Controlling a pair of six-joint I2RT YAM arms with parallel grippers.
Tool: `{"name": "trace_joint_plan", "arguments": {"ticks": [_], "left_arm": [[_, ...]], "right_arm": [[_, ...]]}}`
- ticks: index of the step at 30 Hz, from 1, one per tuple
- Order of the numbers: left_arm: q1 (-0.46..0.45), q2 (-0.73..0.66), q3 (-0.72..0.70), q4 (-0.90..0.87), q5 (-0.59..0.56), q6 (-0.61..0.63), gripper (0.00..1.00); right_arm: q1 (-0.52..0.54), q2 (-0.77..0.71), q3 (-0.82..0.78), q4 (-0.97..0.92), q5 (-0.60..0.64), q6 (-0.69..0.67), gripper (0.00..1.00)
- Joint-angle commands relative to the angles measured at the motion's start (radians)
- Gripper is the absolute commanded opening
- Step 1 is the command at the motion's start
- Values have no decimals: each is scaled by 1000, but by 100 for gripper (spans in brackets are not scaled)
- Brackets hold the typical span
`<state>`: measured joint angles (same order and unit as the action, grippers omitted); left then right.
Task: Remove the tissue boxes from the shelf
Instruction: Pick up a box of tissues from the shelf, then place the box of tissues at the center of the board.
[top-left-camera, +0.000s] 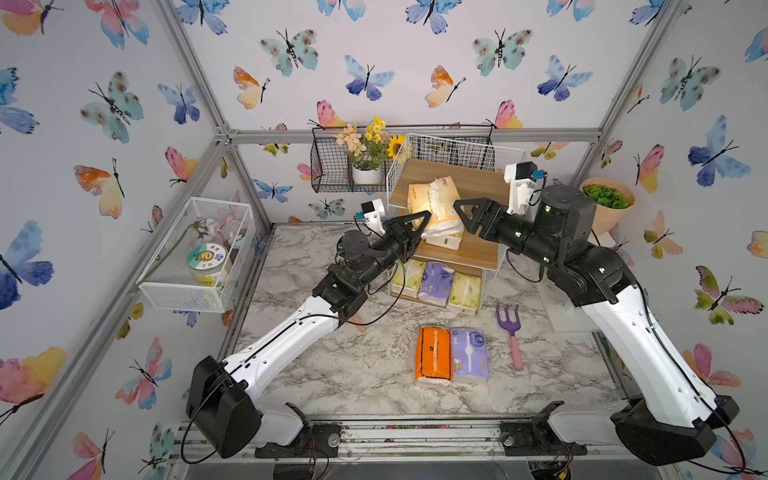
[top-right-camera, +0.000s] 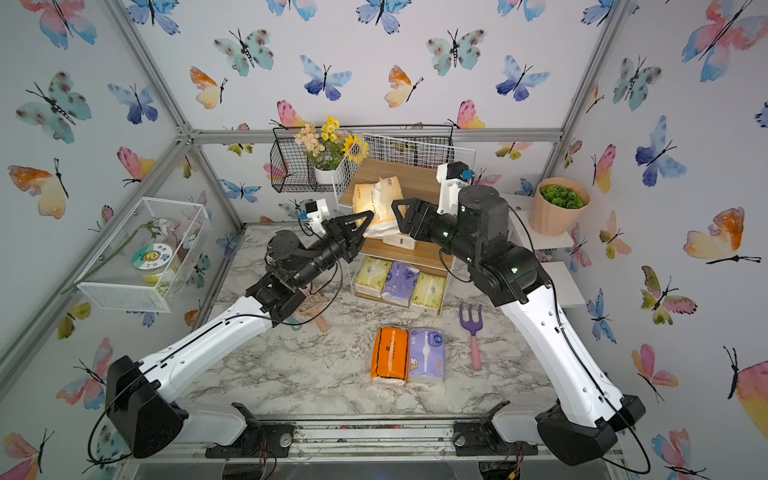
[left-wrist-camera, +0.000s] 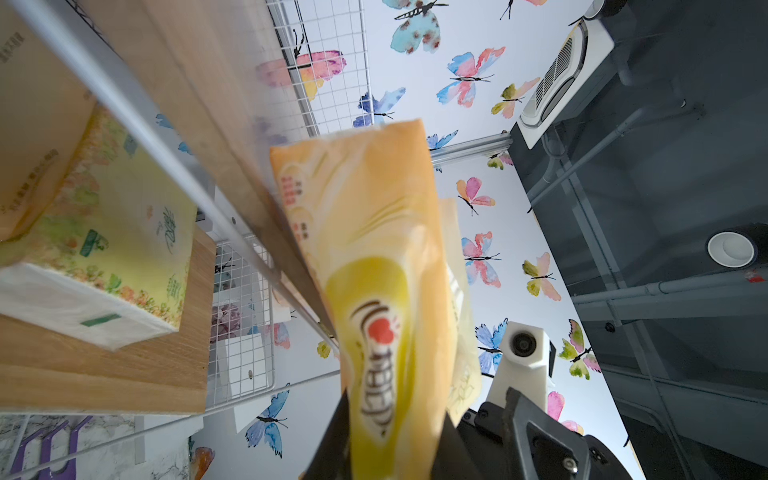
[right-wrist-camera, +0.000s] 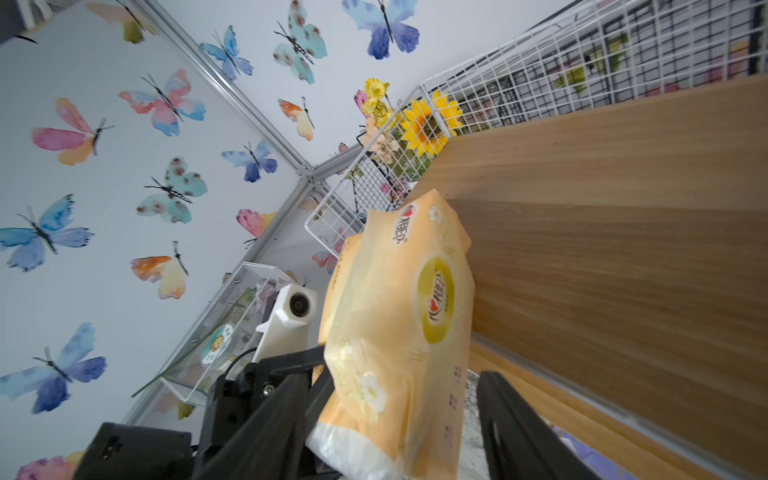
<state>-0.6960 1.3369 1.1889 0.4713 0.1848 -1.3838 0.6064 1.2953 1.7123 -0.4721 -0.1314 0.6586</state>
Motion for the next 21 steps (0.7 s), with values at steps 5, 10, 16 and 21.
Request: {"name": "trace_joint_plan", "arguments": {"ticks": [5,10,16,21], "left_arm": [[15,-243,-149,-123,64,193,17],[53,-395,-200,-406,99,353,16],[85,-582,-334,-724,109,471,15],[85,-728,-459,-867,89,465,15]], "right_arm": [[1,-115,-168,231,-126,-3,85],[1,-151,-236,258,-182,-22,85],[1,-200,-322,276,-196,-33,84],[1,-215,-345,265,-177,-39,84]]}}
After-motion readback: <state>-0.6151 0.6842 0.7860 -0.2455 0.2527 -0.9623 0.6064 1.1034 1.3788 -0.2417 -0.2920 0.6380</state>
